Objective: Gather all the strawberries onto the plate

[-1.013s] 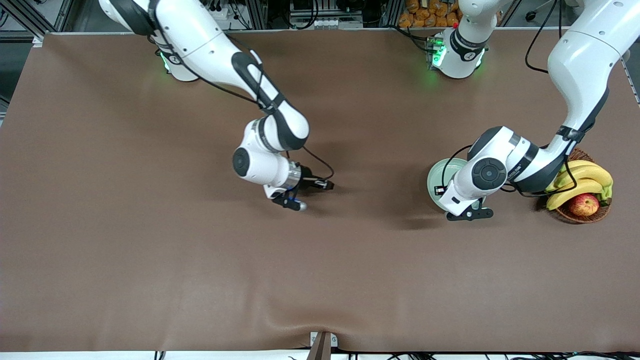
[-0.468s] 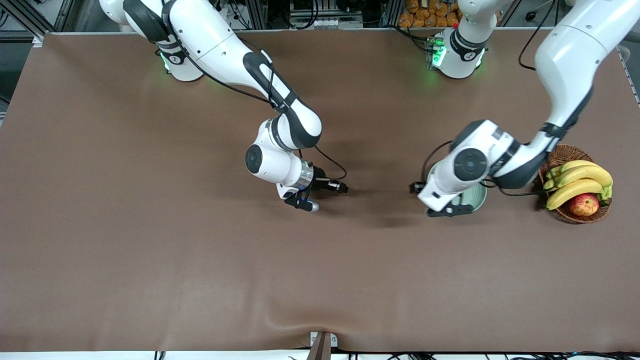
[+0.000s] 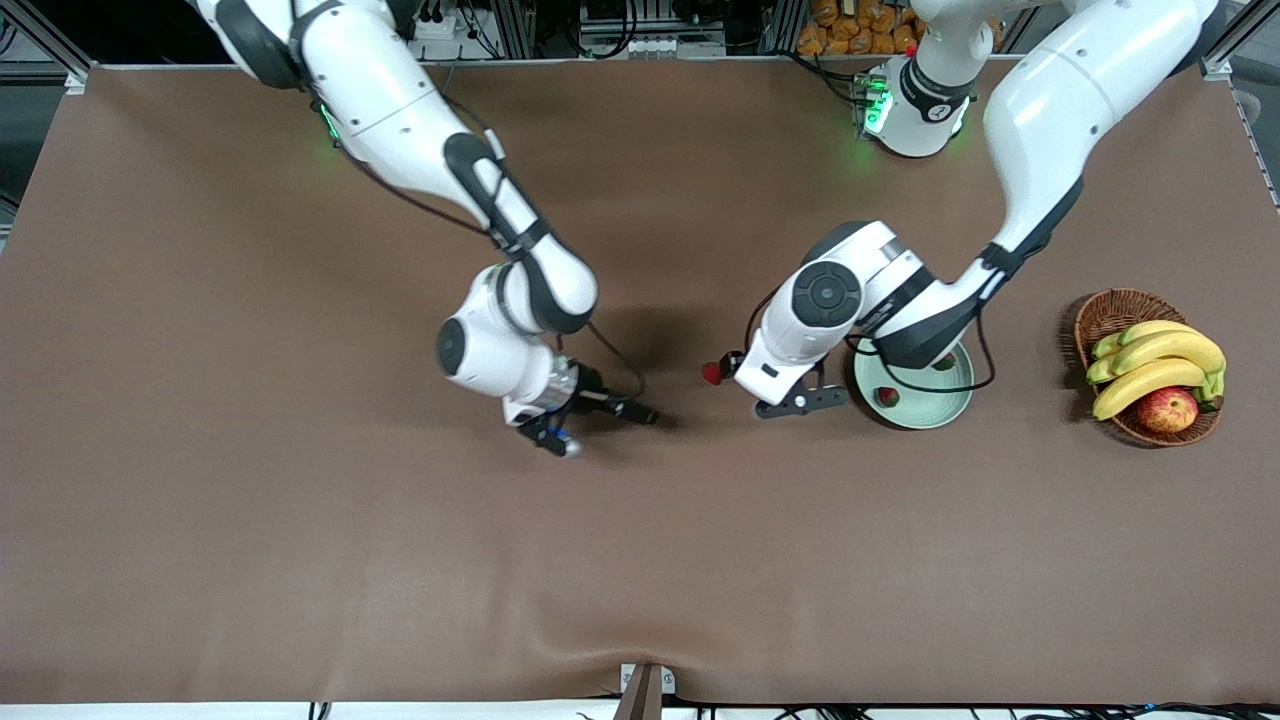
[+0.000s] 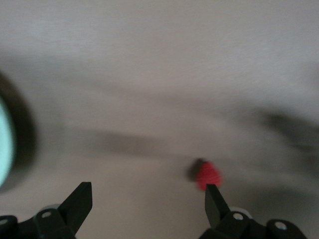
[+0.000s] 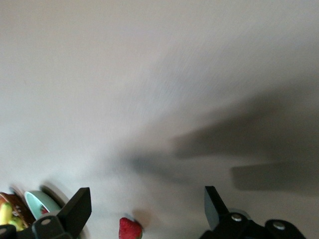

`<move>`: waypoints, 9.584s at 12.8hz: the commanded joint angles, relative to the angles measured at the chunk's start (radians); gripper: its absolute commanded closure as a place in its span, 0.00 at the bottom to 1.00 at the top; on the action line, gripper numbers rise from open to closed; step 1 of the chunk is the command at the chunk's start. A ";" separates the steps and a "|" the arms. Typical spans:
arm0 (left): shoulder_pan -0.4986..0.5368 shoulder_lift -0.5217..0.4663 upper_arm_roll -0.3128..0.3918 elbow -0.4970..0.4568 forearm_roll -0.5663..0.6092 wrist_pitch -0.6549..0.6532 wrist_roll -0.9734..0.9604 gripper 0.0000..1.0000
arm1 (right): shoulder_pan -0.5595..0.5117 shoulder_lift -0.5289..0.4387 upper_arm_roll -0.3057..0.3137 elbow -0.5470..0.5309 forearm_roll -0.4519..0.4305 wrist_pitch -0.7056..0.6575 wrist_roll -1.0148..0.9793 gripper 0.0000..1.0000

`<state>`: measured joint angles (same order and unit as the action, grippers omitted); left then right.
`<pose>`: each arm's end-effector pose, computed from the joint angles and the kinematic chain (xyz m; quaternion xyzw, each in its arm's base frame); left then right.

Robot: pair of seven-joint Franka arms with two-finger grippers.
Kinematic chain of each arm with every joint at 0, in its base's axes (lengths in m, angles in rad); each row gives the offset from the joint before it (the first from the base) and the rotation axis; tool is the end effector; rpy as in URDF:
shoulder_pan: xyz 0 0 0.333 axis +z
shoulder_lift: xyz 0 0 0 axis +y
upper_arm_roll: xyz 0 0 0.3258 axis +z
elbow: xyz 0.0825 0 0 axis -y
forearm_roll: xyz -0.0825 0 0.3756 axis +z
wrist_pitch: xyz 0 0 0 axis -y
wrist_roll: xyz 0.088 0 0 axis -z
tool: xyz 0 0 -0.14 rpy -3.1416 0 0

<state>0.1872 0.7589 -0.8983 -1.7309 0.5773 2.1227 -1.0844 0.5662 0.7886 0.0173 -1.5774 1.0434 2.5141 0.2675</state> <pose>0.5513 -0.3505 0.2440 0.9950 0.0865 -0.0464 0.0180 0.5989 0.4047 0.1722 -0.9112 0.2429 0.0778 0.3235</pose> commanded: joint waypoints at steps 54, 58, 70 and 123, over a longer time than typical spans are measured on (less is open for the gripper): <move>0.609 -0.029 -0.274 -0.197 0.240 -0.282 0.311 0.00 | -0.551 -0.729 -0.082 0.131 -1.022 -1.190 -0.244 0.00; 0.614 -0.032 -0.379 -0.101 0.225 -0.341 0.305 0.00 | -0.551 -0.724 -0.125 0.131 -1.028 -1.172 -0.297 0.00; 0.615 -0.030 -0.709 0.339 0.222 -0.731 0.321 0.00 | -0.542 -0.724 -0.123 0.134 -1.065 -1.173 -0.292 0.00; -0.325 -0.918 0.914 0.105 -0.593 -0.710 0.842 0.00 | -0.531 -0.720 -0.125 0.132 -1.076 -1.166 -0.297 0.00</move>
<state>-0.1251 -0.1232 -0.0012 -1.5787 0.0037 1.3945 -0.2948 0.0253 0.0754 -0.1006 -1.4379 -0.0153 1.3448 -0.0181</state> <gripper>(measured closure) 0.000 0.000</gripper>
